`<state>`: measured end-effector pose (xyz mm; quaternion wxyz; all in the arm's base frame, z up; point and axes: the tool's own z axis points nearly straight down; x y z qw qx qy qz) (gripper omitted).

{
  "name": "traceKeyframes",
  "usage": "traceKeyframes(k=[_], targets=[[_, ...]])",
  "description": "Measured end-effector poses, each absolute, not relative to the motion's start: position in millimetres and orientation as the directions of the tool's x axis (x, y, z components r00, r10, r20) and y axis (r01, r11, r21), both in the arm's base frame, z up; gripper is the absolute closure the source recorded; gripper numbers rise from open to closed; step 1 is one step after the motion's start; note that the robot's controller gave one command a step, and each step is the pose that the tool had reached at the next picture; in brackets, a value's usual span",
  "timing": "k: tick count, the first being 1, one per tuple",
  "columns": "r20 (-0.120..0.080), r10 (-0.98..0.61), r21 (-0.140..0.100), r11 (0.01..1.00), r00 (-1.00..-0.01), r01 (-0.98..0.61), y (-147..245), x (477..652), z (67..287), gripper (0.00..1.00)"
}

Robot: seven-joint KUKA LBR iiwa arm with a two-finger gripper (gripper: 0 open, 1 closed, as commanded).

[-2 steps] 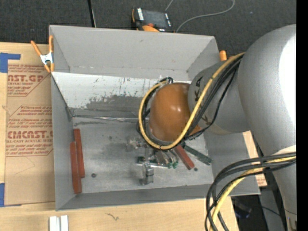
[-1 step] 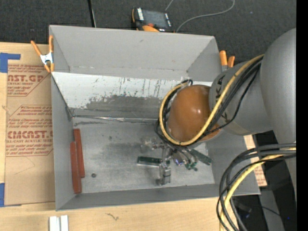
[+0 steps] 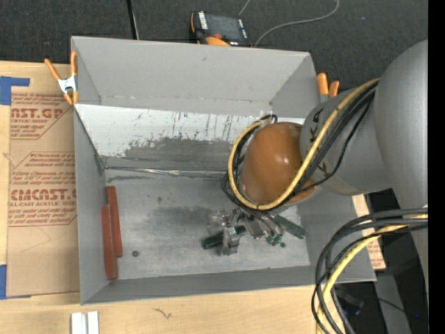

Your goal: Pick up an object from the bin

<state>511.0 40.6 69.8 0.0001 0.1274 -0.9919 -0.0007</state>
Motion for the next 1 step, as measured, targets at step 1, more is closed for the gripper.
traceKeyframes(k=[1], targets=[[-0.01, -0.354, -0.003, 0.935, -0.935, -0.354, 43.7, 524.7, 223.6, 1.0]])
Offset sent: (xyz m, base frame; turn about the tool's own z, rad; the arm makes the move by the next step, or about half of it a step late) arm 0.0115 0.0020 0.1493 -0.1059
